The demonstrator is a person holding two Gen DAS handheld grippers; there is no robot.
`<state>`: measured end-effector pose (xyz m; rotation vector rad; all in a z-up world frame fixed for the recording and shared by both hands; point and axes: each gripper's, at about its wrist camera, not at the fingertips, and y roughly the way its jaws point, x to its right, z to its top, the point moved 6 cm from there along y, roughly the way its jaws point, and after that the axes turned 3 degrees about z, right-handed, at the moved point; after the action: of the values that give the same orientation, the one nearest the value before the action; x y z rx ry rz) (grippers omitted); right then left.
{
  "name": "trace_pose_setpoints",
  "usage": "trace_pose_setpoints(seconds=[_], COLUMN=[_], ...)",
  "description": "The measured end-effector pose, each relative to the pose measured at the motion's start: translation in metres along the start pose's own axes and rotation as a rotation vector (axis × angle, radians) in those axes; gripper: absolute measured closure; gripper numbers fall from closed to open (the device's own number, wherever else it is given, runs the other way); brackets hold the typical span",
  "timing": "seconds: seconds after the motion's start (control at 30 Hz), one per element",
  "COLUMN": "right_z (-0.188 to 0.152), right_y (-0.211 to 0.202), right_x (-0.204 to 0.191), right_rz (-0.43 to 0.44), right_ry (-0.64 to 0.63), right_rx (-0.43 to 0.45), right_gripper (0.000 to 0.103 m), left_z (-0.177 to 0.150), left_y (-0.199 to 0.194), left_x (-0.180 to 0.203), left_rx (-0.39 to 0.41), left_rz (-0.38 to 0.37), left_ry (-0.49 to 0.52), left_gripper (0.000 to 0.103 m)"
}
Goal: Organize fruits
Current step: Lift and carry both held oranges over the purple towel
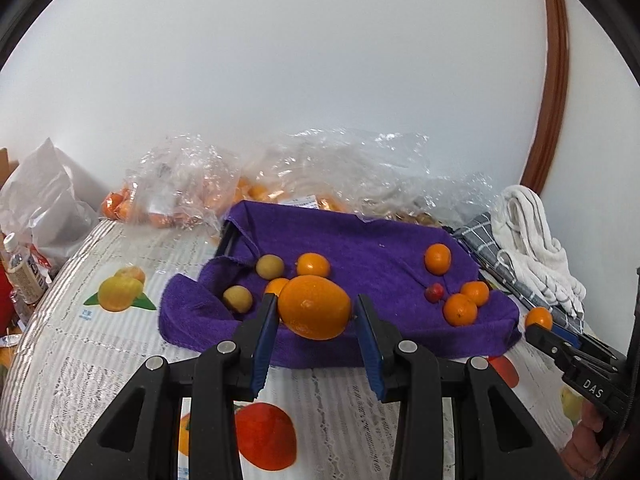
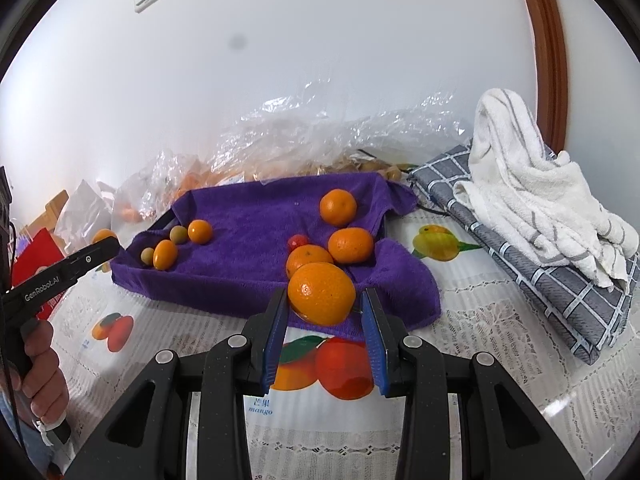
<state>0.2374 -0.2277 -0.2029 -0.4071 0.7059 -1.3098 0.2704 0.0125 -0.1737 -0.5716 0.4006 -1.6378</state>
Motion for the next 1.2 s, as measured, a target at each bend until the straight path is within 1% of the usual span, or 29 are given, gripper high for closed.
trace_pose_setpoints(seconds=[0.17, 0.3, 0.4, 0.73, 0.8, 1.0, 1.1, 1.2], right_z=[0.004, 0.01, 0.016, 0.04, 0.044, 0.056, 0.06, 0.06], right_y=[-0.004, -0.008, -0.012, -0.009, -0.006, 0.005, 0.016, 0.029], right_x=[0.002, -0.003, -0.008, -0.012, -0.01, 0.0, 0.007, 0.01], right_rz=[-0.008, -0.019, -0.012, -0.011, -0.009, -0.008, -0.003, -0.008], right_ry=[0.021, -0.002, -0.01, -0.032, -0.036, -0.035, -0.021, -0.018], right_rx=[0.001, 0.003, 0.008, 0.01, 0.009, 0.006, -0.004, -0.036], right_gripper=[0.066, 0.066, 0.066, 0.066, 0.066, 0.066, 0.066, 0.066], left_z=[0.006, 0.009, 0.008, 0.007, 0.006, 0.005, 0.006, 0.008], left_y=[-0.003, -0.003, -0.001, 0.002, 0.004, 0.013, 0.014, 0.015], left_x=[-0.016, -0.026, -0.031, -0.039, -0.041, -0.055, -0.06, -0.062], left_rx=[0.015, 0.015, 0.006, 0.012, 0.0, -0.061, -0.068, -0.078], left_rz=[0.017, 0.024, 0.026, 0.083, 0.088, 0.063, 0.084, 0.096], left_ry=[-0.053, -0.095, -0.113, -0.088, -0.087, -0.128, -0.125, -0.113], left_gripper=[0.066, 0.066, 0.066, 0.066, 0.066, 0.066, 0.066, 0.066])
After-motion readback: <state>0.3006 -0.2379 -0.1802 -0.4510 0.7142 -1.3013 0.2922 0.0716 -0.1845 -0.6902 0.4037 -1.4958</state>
